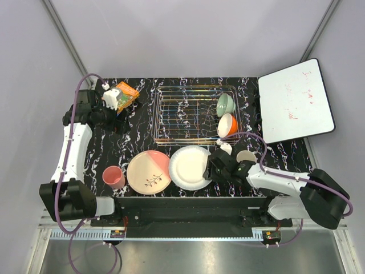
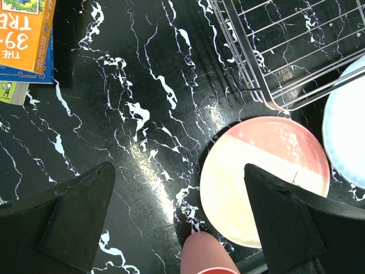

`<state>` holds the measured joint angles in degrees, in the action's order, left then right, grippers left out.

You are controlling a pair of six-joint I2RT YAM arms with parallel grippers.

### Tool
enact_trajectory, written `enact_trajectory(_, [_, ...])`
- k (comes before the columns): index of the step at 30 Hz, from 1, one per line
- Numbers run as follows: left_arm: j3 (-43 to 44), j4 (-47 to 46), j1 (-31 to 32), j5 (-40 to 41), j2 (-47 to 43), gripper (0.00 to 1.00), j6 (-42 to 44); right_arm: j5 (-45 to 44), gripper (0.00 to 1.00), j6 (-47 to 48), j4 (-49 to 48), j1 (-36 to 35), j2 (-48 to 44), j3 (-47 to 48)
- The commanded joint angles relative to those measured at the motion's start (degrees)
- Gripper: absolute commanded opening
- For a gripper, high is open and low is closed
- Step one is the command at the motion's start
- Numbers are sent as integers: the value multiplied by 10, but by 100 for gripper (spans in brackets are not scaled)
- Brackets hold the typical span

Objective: Load the mixed dishes into the dish rack

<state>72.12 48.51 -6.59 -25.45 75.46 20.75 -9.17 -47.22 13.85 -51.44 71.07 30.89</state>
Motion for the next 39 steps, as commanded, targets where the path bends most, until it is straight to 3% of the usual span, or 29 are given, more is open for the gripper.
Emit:
enact_trajectory(1, [3,-3,1,2,-20,99,11,21,50,27,-29,0,20,33])
enact_trajectory(15, [12,-1,1,1,-17,99,17,37,45,47,-16,0,110,84])
enact_trajectory(18, [7,-1,1,4,-18,99,20,35,32,49,-15,0,115,87])
enact_trajectory(19, [6,0,1,3,-18,99,22,34,22,48,-13,-1,114,88])
enact_trajectory(23, [0,-1,1,-1,-14,99,22,21,1,48,-1,-1,94,87])
enact_trajectory(31, [9,0,1,-7,-3,99,20,-13,0,45,1,0,14,64])
enact_trajectory(39, [11,-1,1,-11,-1,99,17,-35,0,102,15,-1,-29,117])
